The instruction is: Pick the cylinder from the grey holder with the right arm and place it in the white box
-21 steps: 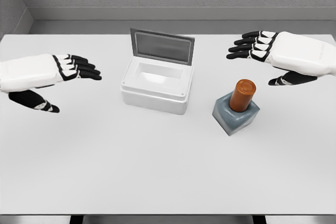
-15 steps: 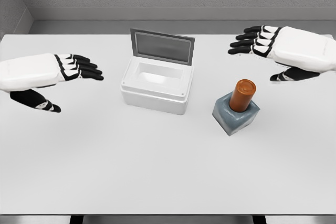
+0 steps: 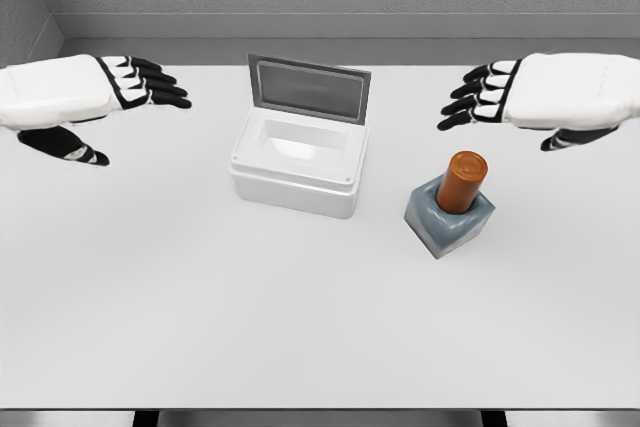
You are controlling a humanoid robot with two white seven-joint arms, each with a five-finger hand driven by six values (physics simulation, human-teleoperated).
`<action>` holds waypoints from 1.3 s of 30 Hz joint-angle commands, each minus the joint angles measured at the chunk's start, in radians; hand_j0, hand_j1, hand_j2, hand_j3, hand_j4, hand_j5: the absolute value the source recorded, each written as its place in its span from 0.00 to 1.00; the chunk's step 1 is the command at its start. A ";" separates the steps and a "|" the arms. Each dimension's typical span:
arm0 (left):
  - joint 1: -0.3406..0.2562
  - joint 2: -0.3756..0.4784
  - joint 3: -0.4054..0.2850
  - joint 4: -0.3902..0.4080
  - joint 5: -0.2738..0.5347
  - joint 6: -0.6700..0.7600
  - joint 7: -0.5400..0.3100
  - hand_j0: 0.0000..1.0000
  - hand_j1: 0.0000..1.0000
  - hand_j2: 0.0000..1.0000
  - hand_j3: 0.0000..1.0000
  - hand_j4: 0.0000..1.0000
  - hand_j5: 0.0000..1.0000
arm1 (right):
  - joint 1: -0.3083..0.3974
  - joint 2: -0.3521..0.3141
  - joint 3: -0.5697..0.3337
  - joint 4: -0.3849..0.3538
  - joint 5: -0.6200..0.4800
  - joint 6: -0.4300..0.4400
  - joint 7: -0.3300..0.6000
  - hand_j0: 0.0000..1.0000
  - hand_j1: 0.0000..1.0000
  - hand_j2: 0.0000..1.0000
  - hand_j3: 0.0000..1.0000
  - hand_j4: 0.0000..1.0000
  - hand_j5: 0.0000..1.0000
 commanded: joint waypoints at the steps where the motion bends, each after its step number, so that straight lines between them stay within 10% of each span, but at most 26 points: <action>1: -0.002 -0.016 0.001 0.036 -0.015 0.002 0.001 1.00 1.00 1.00 1.00 1.00 1.00 | 0.000 0.034 0.025 0.000 0.031 0.003 0.005 0.99 0.99 0.99 0.99 0.99 0.99; 27: -0.117 -0.108 -0.021 0.102 -0.065 0.026 -0.102 1.00 1.00 1.00 1.00 1.00 1.00 | -0.002 0.124 0.143 0.059 0.164 0.003 0.005 0.98 0.98 0.98 0.98 0.98 0.98; 39: -0.124 -0.108 -0.027 0.095 -0.065 0.024 -0.102 1.00 1.00 1.00 1.00 1.00 1.00 | -0.003 0.126 0.167 0.058 0.189 0.003 0.005 0.83 0.83 0.83 0.83 0.83 0.83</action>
